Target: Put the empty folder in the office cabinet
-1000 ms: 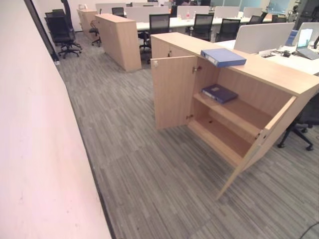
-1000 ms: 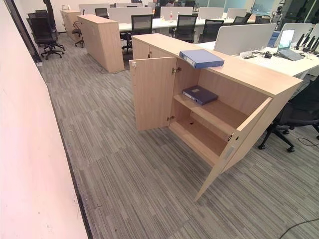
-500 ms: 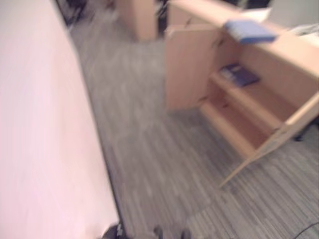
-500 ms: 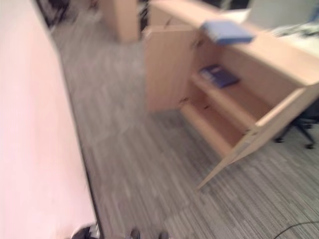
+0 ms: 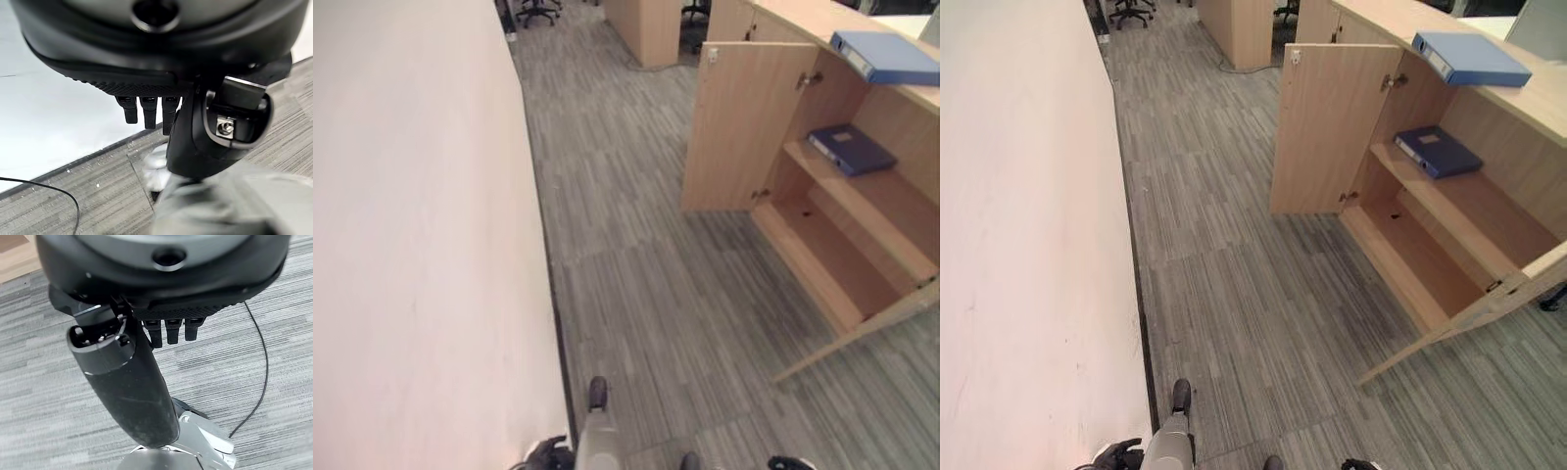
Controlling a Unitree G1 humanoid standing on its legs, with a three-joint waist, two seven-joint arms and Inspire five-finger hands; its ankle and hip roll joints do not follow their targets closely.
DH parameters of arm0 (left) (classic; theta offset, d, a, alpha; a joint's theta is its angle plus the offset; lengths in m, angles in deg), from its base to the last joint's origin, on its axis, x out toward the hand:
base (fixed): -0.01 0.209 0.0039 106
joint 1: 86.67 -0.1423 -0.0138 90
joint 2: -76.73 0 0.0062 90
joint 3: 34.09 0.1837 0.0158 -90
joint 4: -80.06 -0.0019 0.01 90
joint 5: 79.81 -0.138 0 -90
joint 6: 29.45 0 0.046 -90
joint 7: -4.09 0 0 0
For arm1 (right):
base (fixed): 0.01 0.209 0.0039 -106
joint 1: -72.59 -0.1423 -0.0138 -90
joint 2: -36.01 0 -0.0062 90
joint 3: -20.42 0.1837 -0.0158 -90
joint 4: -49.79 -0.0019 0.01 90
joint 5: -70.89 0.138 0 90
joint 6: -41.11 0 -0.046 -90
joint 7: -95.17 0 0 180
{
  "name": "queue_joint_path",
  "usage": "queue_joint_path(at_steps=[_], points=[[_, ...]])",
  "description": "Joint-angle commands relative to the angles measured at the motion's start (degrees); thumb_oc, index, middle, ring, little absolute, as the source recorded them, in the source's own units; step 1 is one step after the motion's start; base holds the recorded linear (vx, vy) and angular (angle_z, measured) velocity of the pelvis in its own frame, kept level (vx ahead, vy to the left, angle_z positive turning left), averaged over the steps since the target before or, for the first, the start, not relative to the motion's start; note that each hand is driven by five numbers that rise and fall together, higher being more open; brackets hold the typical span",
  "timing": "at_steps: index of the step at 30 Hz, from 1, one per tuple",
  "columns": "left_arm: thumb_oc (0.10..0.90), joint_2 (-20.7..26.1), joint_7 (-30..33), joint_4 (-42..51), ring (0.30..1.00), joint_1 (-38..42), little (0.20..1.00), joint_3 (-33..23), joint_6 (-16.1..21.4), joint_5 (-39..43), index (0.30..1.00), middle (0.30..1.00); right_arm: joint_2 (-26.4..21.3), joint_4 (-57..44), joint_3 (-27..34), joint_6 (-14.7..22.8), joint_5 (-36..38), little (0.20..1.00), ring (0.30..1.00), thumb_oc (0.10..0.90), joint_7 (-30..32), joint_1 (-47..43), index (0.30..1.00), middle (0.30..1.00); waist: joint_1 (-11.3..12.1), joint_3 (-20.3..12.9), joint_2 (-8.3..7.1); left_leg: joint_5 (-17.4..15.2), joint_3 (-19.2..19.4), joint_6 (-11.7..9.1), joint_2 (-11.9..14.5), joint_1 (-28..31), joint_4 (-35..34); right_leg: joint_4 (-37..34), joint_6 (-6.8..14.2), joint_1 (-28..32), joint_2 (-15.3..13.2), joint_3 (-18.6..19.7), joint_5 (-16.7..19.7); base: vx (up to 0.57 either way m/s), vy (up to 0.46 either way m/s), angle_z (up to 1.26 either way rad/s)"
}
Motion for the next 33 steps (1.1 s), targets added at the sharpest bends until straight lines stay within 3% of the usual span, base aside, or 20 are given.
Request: queue_joint_path(at_steps=[1, 6, 7, 10, 13, 15, 17, 18, 19, 20, 21, 23, 26, 27, 28, 30, 31, 32, 33], points=[[0.8, 4.75, 2.16, 1.38, 0.9, -1.95, 0.9, 4.3, 1.11, -6.45, 0.9, 0.9, -1.92, -0.52, 0.46, 0.3, 1.03, 0.9, 0.9, 0.8, 0.06, 0.65, 0.9, 0.9, 1.49, -2.92, -1.11, 4.76, -3.82, 0.09, 1.21, -7.23, 1.77, 2.3, 7.34, 10.2, -4.69, 3.13, -10.68, 0.3, 0.314, -0.67], [0.8, 6.14, 2.17, 1.1, 0.9, -2.08, 0.9, 3.62, 1.06, -6.56, 0.9, 0.9, 0.05, 0.18, 1.2, 0.1, 1.83, 0.9, 0.9, 0.8, -0.28, 1.26, 0.9, 0.9, 2.5, -4.87, -3.61, 5.88, -1.8, 1.06, -0.76, -8.17, 6.22, 2.27, 10.4, 9.7, -8.62, 2.83, -7.1, 0.29, 0.328, -0.17], [0.8, 6.79, 2.15, 1.49, 0.9, -1.73, 0.9, 3.62, 1.18, -6.55, 0.9, 0.9, 0.64, 0.02, 0.8, 0.22, 1.75, 0.9, 0.9, 0.8, -0.37, 1.01, 0.9, 0.9, 2.85, -5.64, -5.23, 4.61, -1.06, 2.35, -2.91, -8.5, 7.49, 3.85, 12.09, 7.64, -10.46, 3.1, -1.89, 0.2, 0.309, 0.06], [0.8, 7.95, 2.2, 2.83, 0.9, -0.82, 0.9, 3.59, 1.44, -5.94, 0.9, 0.9, 0.96, -1.26, 0.46, 0.25, 1.85, 0.9, 0.9, 0.8, -0.47, -0.56, 0.9, 0.9, 3.4, -6.26, -6.67, 1.81, 0.93, 4.67, -5.73, -8.15, 7.84, 8.52, 14.07, 3.84, -13.38, 2.79, 8.47, 0.19, 0.342, -0.09], [0.8, 9.19, 2.43, 3.96, 0.9, -0.01, 0.9, 3.11, 1.51, -4.81, 0.9, 0.9, 1.18, -2.76, 0.99, 0.39, 3.14, 0.9, 0.9, 0.8, -0.21, -2.14, 0.9, 0.9, 3.55, -6.5, -6.36, -1.04, 2.24, 7.4, -8.48, -6.03, 7.06, 15.52, 14.31, -0.4, -14.93, 1.9, 15.78, 0.19, 0.354, -0.07], [0.8, 10.06, 2.65, 4.31, 0.9, 0.33, 0.9, 2.63, 1.51, -3.92, 0.9, 0.9, 1.13, -3.42, 0.99, 0.45, 3.55, 0.9, 0.9, 0.8, -0.17, -3.13, 0.9, 0.9, 3.98, -5.74, -5.37, -3.42, 3.17, 9.23, -9.43, -4.0, 7.25, 21.7, 14.09, -3.31, -16.77, -2.33, 19.24, 0.2, 0.374, 0.09], [0.8, 10.31, 2.85, 4.42, 0.9, 0.36, 0.9, 2.53, 1.42, -4.04, 0.9, 0.9, 1.07, -3.58, 0.94, 0.7, 3.48, 0.9, 0.9, 0.8, 0.02, -3.37, 0.9, 0.9, 3.6, -5.11, -4.73, -4.73, 3.57, 10.11, -10.13, -2.6, 7.33, 23.74, 14.04, -4.2, -16.58, -4.04, 18.79, 0.17, 0.285, 0.14], [0.8, 10.6, 3.15, 4.79, 0.9, 0.59, 0.9, 2.09, 1.56, -3.36, 0.9, 0.9, 0.93, -3.89, 0.87, 1.12, 3.88, 0.9, 0.9, 0.8, 0.09, -3.56, 0.9, 0.9, 1.46, -3.88, -3.15, -6.37, 2.83, 11.29, -11.84, 1.4, 6.3, 28.2, 12.18, -9.63, -11.14, -2.29, 13.97, 0.18, 0.26, 0.0], [0.8, 10.56, 3.15, 4.79, 0.9, 0.61, 0.9, 2.07, 1.55, -3.36, 0.9, 0.9, 0.89, -3.89, 0.86, 1.12, 3.88, 0.9, 0.9, 0.8, 0.09, -3.59, 0.9, 0.9, 1.52, -3.97, -3.03, -6.3, 2.87, 11.25, -11.67, 1.26, 6.31, 28.21, 12.09, -9.82, -10.98, -2.24, 14.05, 0.26, 0.362, -0.09], [0.8, 10.52, 3.26, 4.83, 0.9, 0.97, 0.9, 2.13, 1.54, -3.14, 0.9, 0.9, 0.75, -3.95, 0.75, 1.14, 4.03, 0.9, 0.9, 0.8, 0.25, -3.74, 0.9, 0.9, 0.11, -2.97, -2.24, -6.91, 2.44, 11.47, -12.3, 3.15, 5.79, 29.12, 11.92, -12.93, -8.37, -2.34, 10.51, 0.28, 0.206, 0.14], [0.8, 10.27, 3.27, 4.58, 0.9, 1.27, 0.9, 2.36, 1.52, -3.45, 0.9, 0.9, 0.55, -3.68, 0.78, 1.31, 4.35, 0.9, 0.9, 0.8, 0.59, -3.68, 0.9, 0.9, -1.87, -1.67, -1.28, -8.24, 2.46, 11.38, -13.34, 6.8, 4.2, 25.7, 11.5, -16.11, -5.59, -5.5, 5.39, 0.37, 0.244, 0.16], [0.8, 9.82, 3.14, 4.35, 0.9, 1.39, 0.9, 2.63, 1.51, -3.65, 0.9, 0.9, 0.29, -3.75, 0.91, 1.27, 4.4, 0.9, 0.9, 0.8, 0.74, -3.3, 0.9, 0.9, -3.81, -1.13, -1.0, -10.06, 2.59, 10.89, -14.29, 10.48, 2.74, 19.14, 9.87, -19.38, -4.44, -10.12, 4.82, 0.39, 0.113, -0.12], [0.8, 9.58, 2.86, 4.01, 0.9, 1.14, 0.9, 2.81, 1.43, -4.67, 0.9, 0.9, 0.04, -3.19, 1.3, 1.06, 4.05, 0.9, 0.9, 0.8, 0.7, -2.49, 0.9, 0.9, -5.85, -1.06, -1.32, -12.1, 2.19, 10.37, -15.64, 14.44, 1.74, 10.61, 9.47, -21.29, -4.64, -13.06, 7.25, 0.32, -0.006, -0.11], [0.8, 9.37, 2.54, 3.83, 0.9, 1.13, 0.9, 2.92, 1.48, -5.79, 0.9, 0.9, -0.37, -2.71, 2.12, 0.72, 3.69, 0.9, 0.9, 0.8, 0.77, -1.97, 0.9, 0.9, -7.29, -1.03, -1.34, -13.64, 2.21, 9.6, -15.91, 16.92, 1.6, 3.39, 9.75, -22.92, -7.02, -14.83, 10.27, 0.52, -0.083, 0.19], [0.8, 9.13, 2.47, 3.58, 0.9, 1.13, 0.9, 2.92, 1.6, -6.39, 0.9, 0.9, -0.47, -2.77, 2.48, 0.5, 3.28, 0.9, 0.9, 0.8, 0.8, -1.75, 0.9, 0.9, -8.13, -0.65, -0.56, -14.49, 2.24, 8.99, -15.03, 18.62, 1.54, 0.92, 10.32, -23.25, -8.15, -15.32, 11.95, 0.49, -0.13, 0.52], [0.8, 8.95, 2.4, 3.11, 0.9, 1.23, 0.9, 3.3, 1.7, -7.48, 0.9, 0.9, -0.49, -2.72, 2.66, 0.26, 2.29, 0.9, 0.9, 0.8, 0.74, -1.46, 0.9, 0.9, -9.06, -0.54, -0.01, -15.54, 2.33, 8.34, -14.5, 20.47, 1.69, -0.98, 11.21, -24.53, -10.8, -15.27, 13.51, 0.29, -0.111, 0.52], [0.8, 8.91, 2.41, 3.09, 0.9, 1.22, 0.9, 3.3, 1.72, -7.5, 0.9, 0.9, -0.52, -2.75, 2.67, 0.24, 2.27, 0.9, 0.9, 0.8, 0.74, -1.43, 0.9, 0.9, -9.0, -0.48, 0.09, -15.64, 2.39, 8.35, -14.44, 20.59, 1.71, -1.03, 11.26, -24.41, -10.72, -15.24, 13.53, 0.32, -0.13, 0.08], [0.8, 8.87, 2.17, 2.87, 0.9, 0.91, 0.9, 3.11, 1.6, -7.76, 0.9, 0.9, -0.59, -3.24, 2.91, 0.2, 2.07, 0.9, 0.9, 0.8, 0.34, -0.74, 0.9, 0.9, -9.72, -0.8, 0.44, -16.8, 2.74, 7.95, -14.13, 22.19, 2.18, -0.25, 11.72, -24.51, -13.53, -14.88, 14.87, 0.32, -0.096, -0.06], [0.8, 8.66, 2.33, 2.81, 0.9, 0.76, 0.9, 3.12, 1.76, -7.89, 0.9, 0.9, -0.8, -3.2, 3.21, 0.15, 2.04, 0.9, 0.9, 0.8, 0.29, -0.24, 0.9, 0.9, -10.01, -1.15, 0.56, -17.48, 3.12, 7.84, -14.48, 23.42, 2.29, 0.48, 11.72, -24.12, -14.59, -15.44, 15.67, 0.32, -0.095, -0.13]])
